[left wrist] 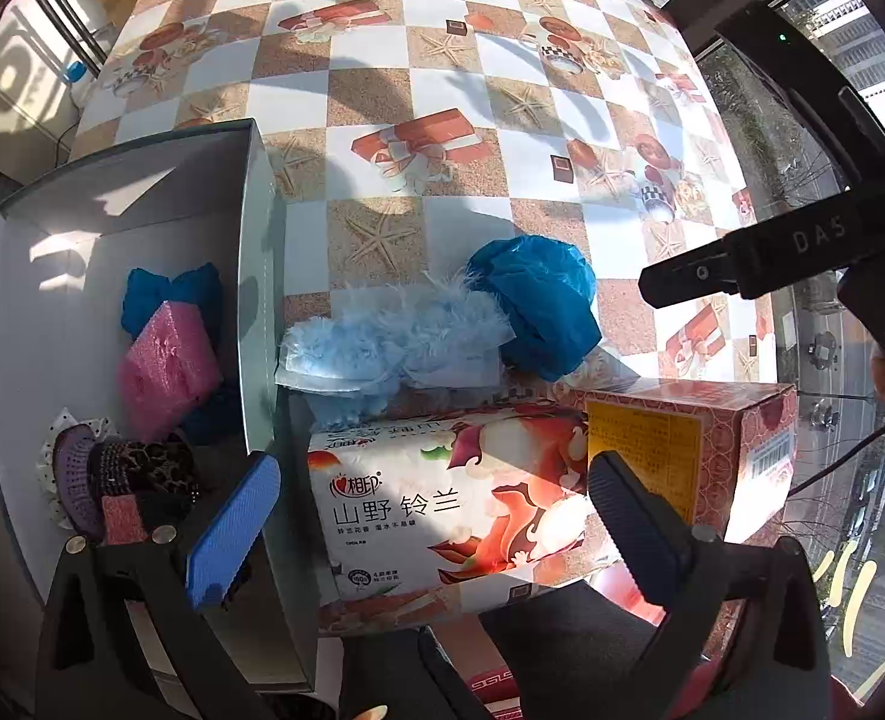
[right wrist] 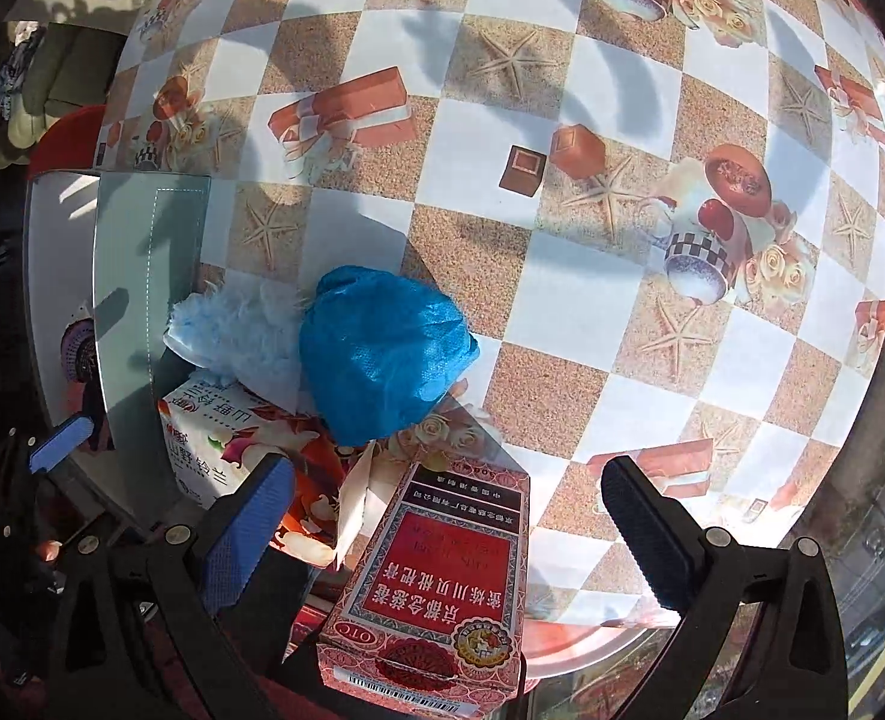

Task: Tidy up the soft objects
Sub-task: 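Reach the right gripper to the blue plastic bag while the left reaches the light blue fluffy item, then grasp the blue plastic bag with the right gripper while the left grasps the light blue fluffy item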

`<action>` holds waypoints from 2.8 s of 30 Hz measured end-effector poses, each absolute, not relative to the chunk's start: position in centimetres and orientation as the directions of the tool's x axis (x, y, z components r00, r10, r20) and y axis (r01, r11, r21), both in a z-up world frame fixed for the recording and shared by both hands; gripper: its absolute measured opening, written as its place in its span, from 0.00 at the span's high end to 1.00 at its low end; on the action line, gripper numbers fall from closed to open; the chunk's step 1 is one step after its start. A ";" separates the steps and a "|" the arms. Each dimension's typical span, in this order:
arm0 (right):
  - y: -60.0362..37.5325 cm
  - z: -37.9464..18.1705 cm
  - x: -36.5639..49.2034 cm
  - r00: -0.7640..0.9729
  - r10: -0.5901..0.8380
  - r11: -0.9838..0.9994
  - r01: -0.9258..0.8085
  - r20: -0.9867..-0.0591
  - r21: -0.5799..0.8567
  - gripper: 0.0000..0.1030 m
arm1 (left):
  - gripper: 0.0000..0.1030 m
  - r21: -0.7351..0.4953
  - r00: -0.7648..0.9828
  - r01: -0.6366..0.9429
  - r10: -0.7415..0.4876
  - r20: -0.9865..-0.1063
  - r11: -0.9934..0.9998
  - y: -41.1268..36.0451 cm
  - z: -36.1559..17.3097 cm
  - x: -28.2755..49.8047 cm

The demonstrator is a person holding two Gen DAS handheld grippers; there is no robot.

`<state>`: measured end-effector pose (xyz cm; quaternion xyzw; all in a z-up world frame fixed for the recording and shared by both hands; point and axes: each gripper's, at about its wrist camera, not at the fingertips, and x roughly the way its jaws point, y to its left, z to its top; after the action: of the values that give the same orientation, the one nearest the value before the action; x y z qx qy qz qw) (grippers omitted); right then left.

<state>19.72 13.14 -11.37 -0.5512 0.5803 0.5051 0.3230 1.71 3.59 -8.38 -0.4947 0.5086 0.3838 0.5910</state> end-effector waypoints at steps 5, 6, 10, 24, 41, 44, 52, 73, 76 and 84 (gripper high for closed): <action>14.8 -16.3 17.2 -0.162 -0.409 -0.214 -0.940 -0.898 0.267 0.00 | 0.00 -0.134 0.120 -0.976 -0.089 -0.989 0.172 4.4 -10.2 2.9; 15.1 -17.1 16.8 -0.150 -0.425 -0.232 -0.935 -0.893 0.268 0.00 | 0.00 -0.120 0.105 -0.979 -0.095 -0.990 0.167 4.6 -10.6 3.1; 15.9 -20.0 15.0 -0.073 -0.446 -0.318 -0.919 -0.892 0.234 0.00 | 0.00 -0.060 0.039 -0.985 -0.128 -0.991 0.164 5.6 -12.3 4.2; 16.2 -21.5 23.4 0.024 -0.314 -0.217 -0.975 -0.949 0.047 0.00 | 0.00 0.062 -0.149 -0.958 -0.302 -0.942 0.280 9.2 -19.7 8.6; 13.2 -17.8 33.8 -0.111 -0.160 0.161 -0.983 -0.981 0.085 0.00 | 0.00 -0.086 0.042 -0.951 -0.151 -0.988 0.297 11.4 -14.7 12.6; 12.9 -16.6 32.5 -0.188 -0.141 0.154 -0.974 -0.972 0.166 0.00 | 0.00 -0.041 -0.020 -0.968 -0.240 -0.971 0.249 10.5 -15.4 9.8; 11.6 -16.7 29.5 -0.210 -0.144 0.127 -0.973 -0.967 0.192 0.00 | 0.00 -0.073 0.058 -0.997 -0.505 -0.861 0.010 8.7 -21.4 5.7; 10.0 -19.4 31.0 -0.142 -0.113 0.175 -0.977 -0.983 0.121 0.00 | 0.00 -0.036 0.012 -0.992 -0.197 -0.980 0.118 10.0 -19.5 8.7; 9.7 -20.2 29.9 -0.074 -0.123 0.140 -0.989 -0.990 0.057 0.00 | 0.00 -0.024 0.004 -0.996 -0.212 -0.977 0.089 9.1 -21.2 7.6; 10.0 -20.9 29.4 -0.049 -0.123 0.120 -0.992 -0.991 0.035 0.00 | 0.00 0.020 -0.042 -0.993 -0.191 -0.981 0.115 8.1 -22.7 7.7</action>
<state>29.43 9.96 -20.90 -0.4897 0.5694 0.4477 0.4853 7.66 8.12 -22.71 -0.5094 0.5813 0.4279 0.4685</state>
